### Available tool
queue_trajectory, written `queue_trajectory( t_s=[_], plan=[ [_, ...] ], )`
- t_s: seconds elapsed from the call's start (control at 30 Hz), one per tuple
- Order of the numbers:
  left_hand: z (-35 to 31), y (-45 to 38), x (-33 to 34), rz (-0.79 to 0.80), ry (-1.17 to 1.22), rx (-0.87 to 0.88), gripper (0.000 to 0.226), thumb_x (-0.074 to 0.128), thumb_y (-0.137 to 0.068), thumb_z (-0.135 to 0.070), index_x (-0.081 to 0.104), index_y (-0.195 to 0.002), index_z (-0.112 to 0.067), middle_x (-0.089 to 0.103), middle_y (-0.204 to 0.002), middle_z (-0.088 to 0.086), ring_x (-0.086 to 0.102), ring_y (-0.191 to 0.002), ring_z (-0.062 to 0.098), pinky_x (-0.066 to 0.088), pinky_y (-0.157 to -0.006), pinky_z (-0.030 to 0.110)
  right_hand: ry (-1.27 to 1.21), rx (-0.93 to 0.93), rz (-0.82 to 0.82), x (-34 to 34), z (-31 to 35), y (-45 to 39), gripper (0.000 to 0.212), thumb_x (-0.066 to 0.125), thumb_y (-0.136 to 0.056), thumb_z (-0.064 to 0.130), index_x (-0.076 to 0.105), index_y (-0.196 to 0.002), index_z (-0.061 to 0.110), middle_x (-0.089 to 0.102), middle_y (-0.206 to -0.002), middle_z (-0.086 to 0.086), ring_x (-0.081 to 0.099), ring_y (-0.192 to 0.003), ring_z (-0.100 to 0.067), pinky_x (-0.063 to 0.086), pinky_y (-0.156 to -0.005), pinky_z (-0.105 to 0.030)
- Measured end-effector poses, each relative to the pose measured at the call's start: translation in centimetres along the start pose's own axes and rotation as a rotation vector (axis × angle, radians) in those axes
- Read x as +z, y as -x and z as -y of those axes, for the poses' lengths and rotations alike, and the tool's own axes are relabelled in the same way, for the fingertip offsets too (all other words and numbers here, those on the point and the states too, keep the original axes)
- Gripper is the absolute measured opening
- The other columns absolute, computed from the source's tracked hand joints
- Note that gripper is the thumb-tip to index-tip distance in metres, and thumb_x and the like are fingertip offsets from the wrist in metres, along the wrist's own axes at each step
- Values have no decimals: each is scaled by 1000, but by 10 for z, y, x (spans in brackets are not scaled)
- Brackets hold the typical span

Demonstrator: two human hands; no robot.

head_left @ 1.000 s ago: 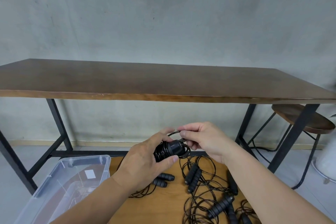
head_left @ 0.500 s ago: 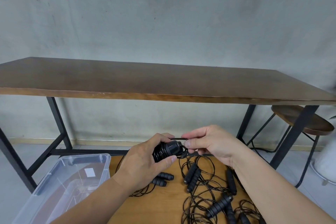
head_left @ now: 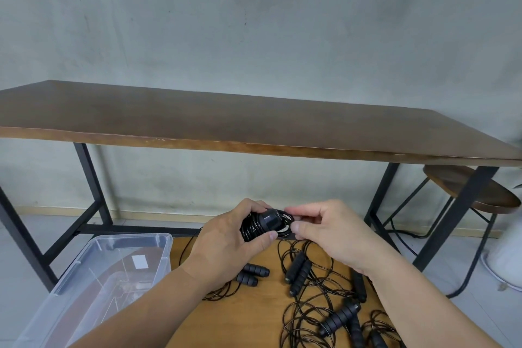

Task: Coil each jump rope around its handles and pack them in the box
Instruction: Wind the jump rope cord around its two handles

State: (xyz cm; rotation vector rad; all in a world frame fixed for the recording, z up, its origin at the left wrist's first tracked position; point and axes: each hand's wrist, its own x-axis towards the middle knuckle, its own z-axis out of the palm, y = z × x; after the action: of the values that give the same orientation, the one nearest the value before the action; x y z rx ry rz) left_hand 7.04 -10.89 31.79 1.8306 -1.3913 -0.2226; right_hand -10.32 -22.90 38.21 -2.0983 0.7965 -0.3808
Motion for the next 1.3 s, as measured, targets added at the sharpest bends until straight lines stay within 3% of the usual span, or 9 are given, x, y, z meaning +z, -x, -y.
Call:
queue_trajectory(
  t_s=[0.1,0.3,0.47,0.63,0.8,0.93,1.07,1.17,1.3],
  plan=[
    [-1,-2,0,-3,-28,-9,32,59,-83,-64,35,-104,-68,64,-112,-26,61,-92,-2,53,-78,28,182,-94,-93,10,1,4,43,76,-85,30,65,-127,30,65,-95,15,62,-87,0,50,-77,-14],
    [-5,-6,0,-4,-72,-21,32,57,-84,-65,35,-107,-62,64,-111,-22,62,-90,1,54,-77,28,272,-244,-345,27,-1,3,30,71,-89,20,71,-118,29,65,-91,18,59,-82,4,47,-71,-9],
    [-2,-5,-3,-25,-52,-23,34,61,-85,-61,40,-111,-55,64,-111,-22,62,-92,0,54,-78,27,163,-214,-255,26,4,-3,32,71,-88,13,70,-115,30,65,-82,14,58,-82,5,48,-70,-10],
    [-7,-4,-3,23,-57,-8,34,61,-85,-61,40,-111,-55,64,-111,-21,61,-91,1,52,-77,24,231,-92,-210,16,4,-13,43,68,-85,19,65,-127,29,56,-95,18,56,-81,-2,40,-66,-11],
    [-6,-4,-4,45,-102,2,37,60,-85,-62,41,-115,-53,63,-112,-23,61,-91,0,53,-77,23,98,36,-120,11,4,-16,36,71,-81,20,72,-115,31,67,-97,19,61,-89,2,46,-71,-13],
    [-5,-9,-4,18,-101,25,36,60,-85,-63,38,-111,-54,61,-119,-25,62,-91,3,54,-79,26,55,-7,-286,19,4,-14,31,71,-80,13,75,-102,33,69,-81,15,64,-75,0,50,-65,-12],
    [-6,-11,-4,-1,-91,34,35,61,-85,-61,37,-111,-55,62,-118,-25,61,-92,2,52,-80,25,4,-97,-352,26,5,-12,30,72,-78,5,72,-89,33,66,-74,11,57,-65,1,49,-59,-12],
    [-3,-10,-3,0,-93,45,36,59,-84,-63,35,-110,-59,62,-118,-25,62,-92,2,53,-79,25,-34,-63,-319,25,5,-13,29,70,-83,7,75,-97,32,68,-78,8,57,-67,-1,47,-58,-10],
    [0,-9,-4,3,-92,31,35,59,-84,-63,33,-109,-59,62,-117,-24,62,-91,3,54,-75,23,248,-223,-239,26,0,-11,24,60,-96,17,74,-110,29,60,-91,16,54,-82,3,41,-65,-9]
  ],
)
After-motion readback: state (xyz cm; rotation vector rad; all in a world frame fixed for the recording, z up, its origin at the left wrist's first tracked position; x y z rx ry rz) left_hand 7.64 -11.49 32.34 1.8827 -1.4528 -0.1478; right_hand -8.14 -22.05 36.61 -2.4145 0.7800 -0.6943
